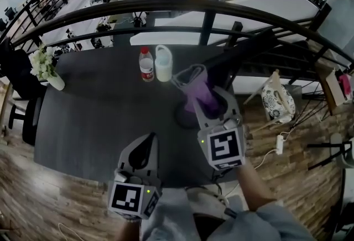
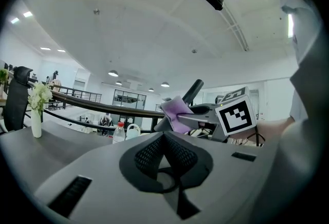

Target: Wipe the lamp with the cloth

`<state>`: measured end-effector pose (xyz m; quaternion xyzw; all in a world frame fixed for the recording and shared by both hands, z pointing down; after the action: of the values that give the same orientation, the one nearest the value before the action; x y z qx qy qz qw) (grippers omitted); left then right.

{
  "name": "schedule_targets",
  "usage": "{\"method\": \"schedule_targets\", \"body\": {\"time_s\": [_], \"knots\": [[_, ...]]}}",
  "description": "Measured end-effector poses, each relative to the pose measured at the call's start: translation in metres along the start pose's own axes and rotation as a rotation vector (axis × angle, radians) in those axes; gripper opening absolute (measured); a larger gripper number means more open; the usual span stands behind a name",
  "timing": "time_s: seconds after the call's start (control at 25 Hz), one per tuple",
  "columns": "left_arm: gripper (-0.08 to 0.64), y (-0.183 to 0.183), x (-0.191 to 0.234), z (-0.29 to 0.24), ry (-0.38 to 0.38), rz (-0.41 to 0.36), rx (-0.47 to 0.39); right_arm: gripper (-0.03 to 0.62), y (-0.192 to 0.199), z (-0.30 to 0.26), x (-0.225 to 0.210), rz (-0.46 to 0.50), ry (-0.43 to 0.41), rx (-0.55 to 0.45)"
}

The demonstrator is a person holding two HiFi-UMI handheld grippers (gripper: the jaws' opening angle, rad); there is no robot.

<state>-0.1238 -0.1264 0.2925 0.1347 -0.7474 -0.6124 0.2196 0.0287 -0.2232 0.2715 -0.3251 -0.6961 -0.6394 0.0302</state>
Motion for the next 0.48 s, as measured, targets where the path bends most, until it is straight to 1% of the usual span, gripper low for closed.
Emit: {"method": "schedule_targets", "body": {"time_s": [0.12, 0.24, 0.36, 0.4, 0.48], "knots": [[0.008, -0.001, -0.003, -0.005, 0.006, -0.002, 0.001, 0.137, 0.009, 0.007, -0.001, -0.008, -0.013, 0.002], [0.008, 0.002, -0.006, -0.009, 0.011, -0.023, 0.006, 0.137, 0.019, 0.017, -0.009, 0.001, -0.004, 0.006], [0.006, 0.001, -0.007, -0.013, 0.016, -0.023, -0.003, 0.137, 0.026, 0.024, -0.022, 0.003, 0.024, 0.007], [0.008, 0.001, -0.007, -0.014, 0.018, -0.029, 0.0, 0.137, 0.028, 0.026, -0.028, 0.0, 0.037, 0.005], [0.006, 0.001, -0.012, -0.017, 0.015, -0.014, 0.021, 0.137, 0.033, 0.031, -0.042, -0.017, 0.064, 0.001]]}}
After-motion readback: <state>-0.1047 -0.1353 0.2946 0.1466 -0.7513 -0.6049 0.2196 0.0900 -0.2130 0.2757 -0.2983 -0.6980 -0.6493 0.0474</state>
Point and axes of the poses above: the fingertips, and each gripper's own axes: z backward along the fingers, x to its left, y out of its underside, the point moved 4 cm from there along z, backward along the fingers, and after that the axes turned 1 degree about z, right-handed, at the moved point
